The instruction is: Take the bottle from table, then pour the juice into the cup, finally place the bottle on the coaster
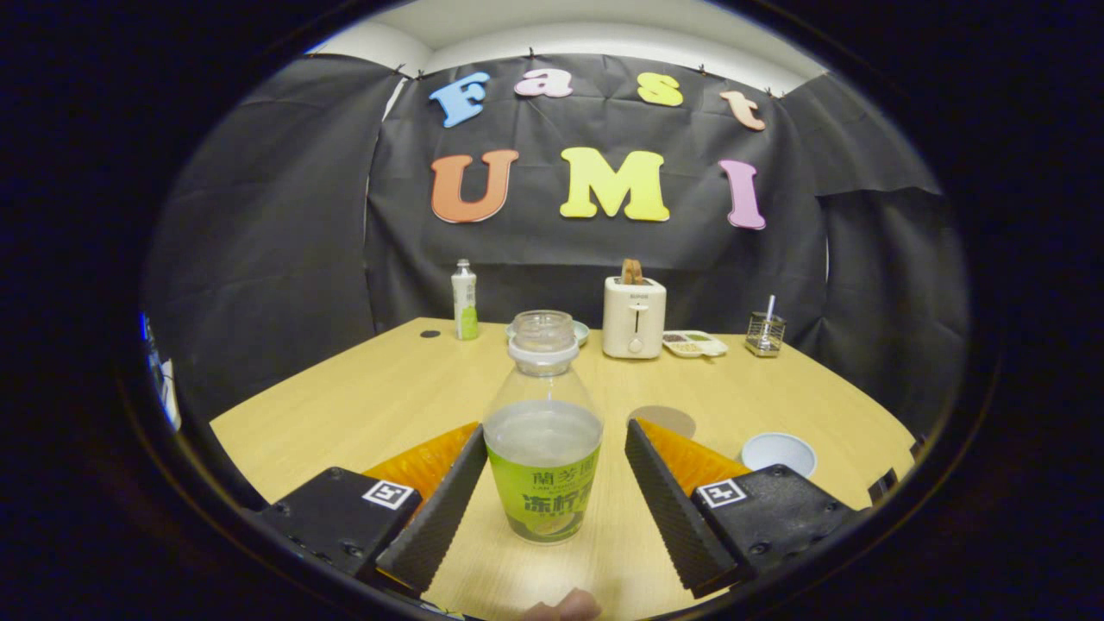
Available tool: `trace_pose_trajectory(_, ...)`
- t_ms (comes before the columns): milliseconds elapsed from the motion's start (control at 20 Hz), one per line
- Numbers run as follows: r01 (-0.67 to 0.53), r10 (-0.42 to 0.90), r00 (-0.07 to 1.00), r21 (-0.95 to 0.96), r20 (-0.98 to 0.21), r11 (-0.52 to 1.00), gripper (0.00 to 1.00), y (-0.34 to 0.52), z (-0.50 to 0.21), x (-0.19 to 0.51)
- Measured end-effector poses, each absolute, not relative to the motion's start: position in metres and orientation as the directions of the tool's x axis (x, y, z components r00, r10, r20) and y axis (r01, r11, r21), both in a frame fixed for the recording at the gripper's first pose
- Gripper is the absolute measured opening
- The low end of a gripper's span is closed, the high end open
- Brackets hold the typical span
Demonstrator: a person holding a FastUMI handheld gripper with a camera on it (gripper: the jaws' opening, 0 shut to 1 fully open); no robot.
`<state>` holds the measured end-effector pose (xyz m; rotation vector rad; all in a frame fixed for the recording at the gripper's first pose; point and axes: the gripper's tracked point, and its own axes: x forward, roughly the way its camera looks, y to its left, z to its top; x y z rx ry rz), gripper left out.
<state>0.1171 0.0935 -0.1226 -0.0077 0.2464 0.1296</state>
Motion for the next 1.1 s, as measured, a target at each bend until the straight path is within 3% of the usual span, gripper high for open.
trace_pose_trajectory(350, -0.142, 0.138, 0.946, 0.008, -0.294, 0.99, 1.0, 0.096, -0.14, 0.123)
trace_pose_trajectory(600, -0.134, 0.124, 0.969, -0.033, -0.214, 0.99, 1.0, 0.104, -0.127, 0.125)
trace_pose_trajectory(800, -0.085, 0.074, 0.981, -0.056, -0.182, 0.995, 0.84, 0.105, -0.129, 0.131)
trace_pose_trajectory(1100, -0.071, 0.061, 0.979, -0.043, -0.194, 0.997, 0.82, 0.106, -0.124, 0.125)
